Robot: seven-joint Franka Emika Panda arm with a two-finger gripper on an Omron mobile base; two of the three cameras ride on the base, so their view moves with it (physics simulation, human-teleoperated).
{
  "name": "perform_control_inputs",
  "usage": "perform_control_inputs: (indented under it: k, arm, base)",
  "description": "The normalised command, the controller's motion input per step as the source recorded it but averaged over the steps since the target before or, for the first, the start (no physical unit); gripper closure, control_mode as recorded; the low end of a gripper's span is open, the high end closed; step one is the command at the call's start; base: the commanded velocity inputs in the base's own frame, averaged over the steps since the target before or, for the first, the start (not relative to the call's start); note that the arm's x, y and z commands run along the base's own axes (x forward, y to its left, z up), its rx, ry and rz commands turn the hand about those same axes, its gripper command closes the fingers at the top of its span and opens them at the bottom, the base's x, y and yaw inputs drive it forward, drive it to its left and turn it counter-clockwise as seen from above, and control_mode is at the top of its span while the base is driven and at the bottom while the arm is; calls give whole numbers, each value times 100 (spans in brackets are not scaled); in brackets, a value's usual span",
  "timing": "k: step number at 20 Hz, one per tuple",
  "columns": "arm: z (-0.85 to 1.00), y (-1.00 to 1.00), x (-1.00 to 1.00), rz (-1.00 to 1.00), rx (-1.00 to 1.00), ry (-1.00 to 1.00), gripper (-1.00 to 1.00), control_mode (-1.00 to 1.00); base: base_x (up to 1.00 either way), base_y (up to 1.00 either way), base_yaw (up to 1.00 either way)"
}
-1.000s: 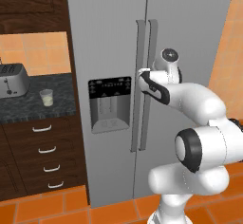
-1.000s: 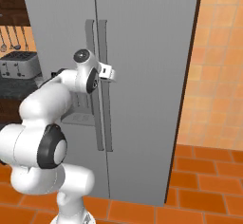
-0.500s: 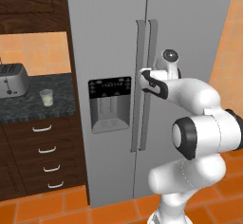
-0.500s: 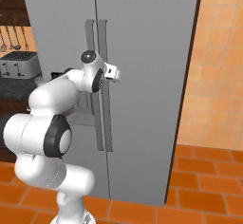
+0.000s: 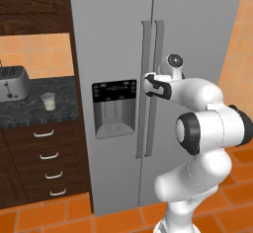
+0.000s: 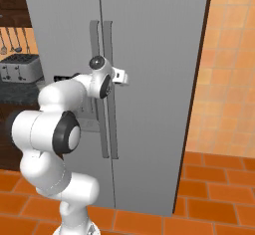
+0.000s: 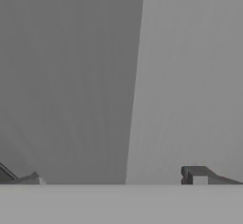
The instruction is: Grab a lemon wedge from the fridge and one ice cube from the ice bowl, and put them in the glass of lemonade.
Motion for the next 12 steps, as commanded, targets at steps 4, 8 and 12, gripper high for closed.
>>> perform_control_inputs:
  k: [4, 8, 12]
  arm:
    - [-46, 0, 34, 0, 0, -2, -100, -100]
    - [-20, -32, 14, 0, 3, -5, -100, -100]
    - [-1, -55, 17, 0, 4, 0, -100, -100]
  base:
    - [0, 0, 0]
    - [0, 0, 0]
    - [0, 0, 0]
